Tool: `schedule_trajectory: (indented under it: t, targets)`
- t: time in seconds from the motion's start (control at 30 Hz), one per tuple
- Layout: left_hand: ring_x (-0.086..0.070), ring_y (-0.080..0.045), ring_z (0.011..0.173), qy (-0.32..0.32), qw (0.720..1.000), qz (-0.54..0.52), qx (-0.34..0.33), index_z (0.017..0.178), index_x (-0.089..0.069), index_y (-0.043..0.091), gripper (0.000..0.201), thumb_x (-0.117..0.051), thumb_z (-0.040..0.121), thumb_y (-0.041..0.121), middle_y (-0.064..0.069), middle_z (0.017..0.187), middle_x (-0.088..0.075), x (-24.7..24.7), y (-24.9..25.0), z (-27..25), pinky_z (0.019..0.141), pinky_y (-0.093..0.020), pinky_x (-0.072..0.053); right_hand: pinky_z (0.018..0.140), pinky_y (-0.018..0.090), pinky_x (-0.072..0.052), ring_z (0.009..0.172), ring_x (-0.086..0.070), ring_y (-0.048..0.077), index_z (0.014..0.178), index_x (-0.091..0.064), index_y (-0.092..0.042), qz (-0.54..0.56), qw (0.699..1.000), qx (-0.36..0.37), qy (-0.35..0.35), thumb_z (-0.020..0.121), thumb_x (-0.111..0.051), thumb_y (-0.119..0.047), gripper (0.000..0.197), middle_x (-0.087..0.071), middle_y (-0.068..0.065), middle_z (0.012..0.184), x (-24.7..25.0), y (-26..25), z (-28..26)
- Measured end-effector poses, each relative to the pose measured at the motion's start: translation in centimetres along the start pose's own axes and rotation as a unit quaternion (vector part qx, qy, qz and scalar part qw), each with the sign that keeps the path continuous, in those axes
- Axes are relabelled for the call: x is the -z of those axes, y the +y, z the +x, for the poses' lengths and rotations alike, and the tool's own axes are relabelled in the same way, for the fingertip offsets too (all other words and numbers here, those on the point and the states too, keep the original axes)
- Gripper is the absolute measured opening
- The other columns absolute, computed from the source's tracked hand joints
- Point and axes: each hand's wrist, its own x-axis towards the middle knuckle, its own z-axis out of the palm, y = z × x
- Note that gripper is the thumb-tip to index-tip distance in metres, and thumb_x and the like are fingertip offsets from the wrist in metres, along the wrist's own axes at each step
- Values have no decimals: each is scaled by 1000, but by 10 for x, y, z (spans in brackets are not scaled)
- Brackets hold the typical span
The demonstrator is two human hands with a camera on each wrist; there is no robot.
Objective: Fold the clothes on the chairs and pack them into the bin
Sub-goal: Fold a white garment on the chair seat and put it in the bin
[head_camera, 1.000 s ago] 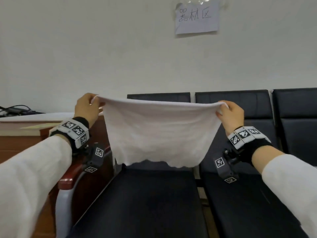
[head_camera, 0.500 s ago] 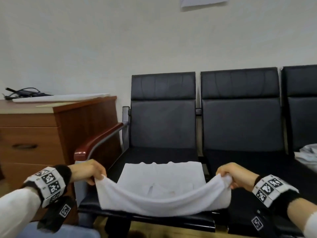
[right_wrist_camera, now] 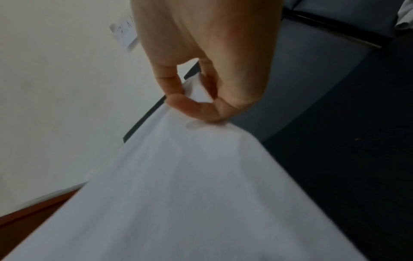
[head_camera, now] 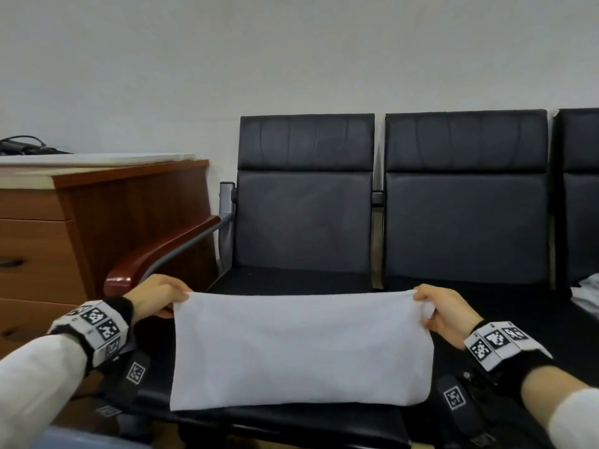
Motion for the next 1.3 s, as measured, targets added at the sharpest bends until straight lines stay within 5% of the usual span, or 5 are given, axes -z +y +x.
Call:
schedule_trajectory:
  t: [0.23,0.47,0.9,1.07,1.3]
  targets:
    - [-60,-25,74,95,993,61,20,95,-69,6,13,-58,90,8,-14,83,-65,-40,-24,86,59,-27,-50,55,30,-47,75,-56,23,82,-60,-5,-75,992,-22,96,86,-59,3,10,-56,13,88,-21,35,88]
    - [-60,-24,111,28,979,188,67,128,-55,8,47,-65,87,27,-11,120,-62,-70,-56,128,93,-23,-43,67,36,-54,82,-54,24,83,-49,-14,-201,974,-103,-9,82,-59,1,18,-52,12,91,-23,78,119]
    - [-58,-14,60,-64,998,-9,-2,86,-59,18,16,-46,95,16,-2,80,-61,-166,40,49,45,-18,-45,78,28,-49,89,-57,22,108,-60,-7,-452,883,-115,50,75,-72,-49,55,-62,11,116,-35,77,68]
    - [-56,-14,57,-72,988,-133,41,100,-61,10,18,-44,95,12,-2,77,-59,-194,36,33,45,-17,-40,81,43,-52,99,-64,36,105,-66,9,-104,983,-149,-11,81,-71,-8,30,-68,25,107,-26,74,46]
    - [-56,-13,62,-161,980,-110,38,104,-59,15,17,-44,97,16,-1,85,-60,-205,45,20,48,-19,-41,72,36,-53,87,-69,26,106,-67,-6,82,989,-120,-25,91,-60,-30,29,-73,15,95,-27,46,25]
